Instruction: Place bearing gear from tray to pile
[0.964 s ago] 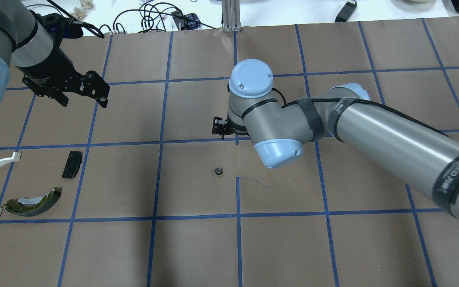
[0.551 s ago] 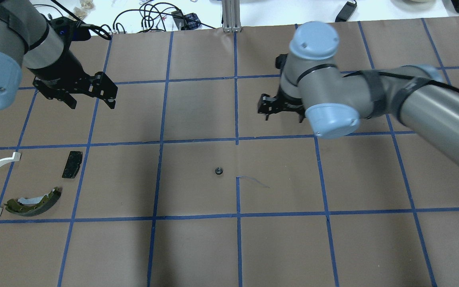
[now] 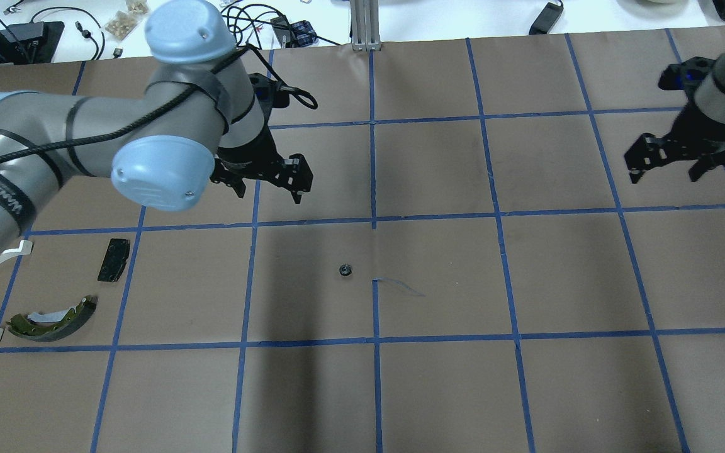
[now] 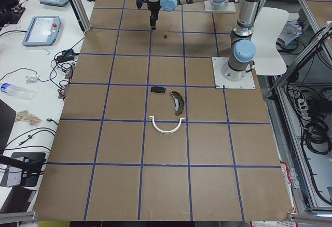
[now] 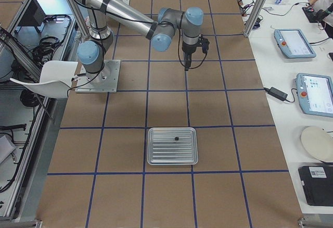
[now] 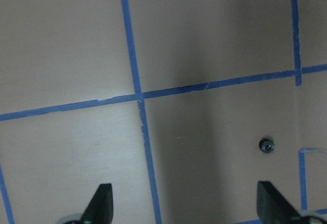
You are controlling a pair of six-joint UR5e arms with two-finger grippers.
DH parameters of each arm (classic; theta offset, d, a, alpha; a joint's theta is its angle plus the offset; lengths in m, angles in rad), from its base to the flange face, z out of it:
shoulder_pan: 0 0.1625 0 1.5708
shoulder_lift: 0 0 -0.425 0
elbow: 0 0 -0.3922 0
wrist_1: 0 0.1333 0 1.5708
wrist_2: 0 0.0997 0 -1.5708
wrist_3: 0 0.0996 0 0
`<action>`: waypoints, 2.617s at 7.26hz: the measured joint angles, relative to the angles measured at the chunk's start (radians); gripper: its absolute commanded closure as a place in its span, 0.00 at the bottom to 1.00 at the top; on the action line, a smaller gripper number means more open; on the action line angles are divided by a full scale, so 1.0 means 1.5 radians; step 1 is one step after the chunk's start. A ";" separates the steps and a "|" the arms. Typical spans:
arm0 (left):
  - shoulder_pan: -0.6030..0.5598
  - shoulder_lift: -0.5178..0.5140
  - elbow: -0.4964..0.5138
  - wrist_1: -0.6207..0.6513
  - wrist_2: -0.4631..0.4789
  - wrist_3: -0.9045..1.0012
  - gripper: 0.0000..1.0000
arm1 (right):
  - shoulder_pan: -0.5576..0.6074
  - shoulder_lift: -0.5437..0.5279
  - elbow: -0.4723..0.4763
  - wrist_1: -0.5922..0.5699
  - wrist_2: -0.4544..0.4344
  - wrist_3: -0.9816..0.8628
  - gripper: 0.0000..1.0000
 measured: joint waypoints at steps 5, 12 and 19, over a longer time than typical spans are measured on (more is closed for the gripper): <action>-0.071 -0.105 -0.068 0.137 -0.041 -0.012 0.16 | -0.236 0.186 -0.017 -0.200 0.005 -0.326 0.00; -0.072 -0.130 -0.136 0.240 -0.075 -0.013 0.44 | -0.274 0.247 -0.063 -0.219 0.001 -0.416 0.45; -0.075 -0.131 -0.135 0.234 -0.070 -0.012 1.00 | -0.280 0.246 -0.064 -0.201 0.006 -0.422 0.98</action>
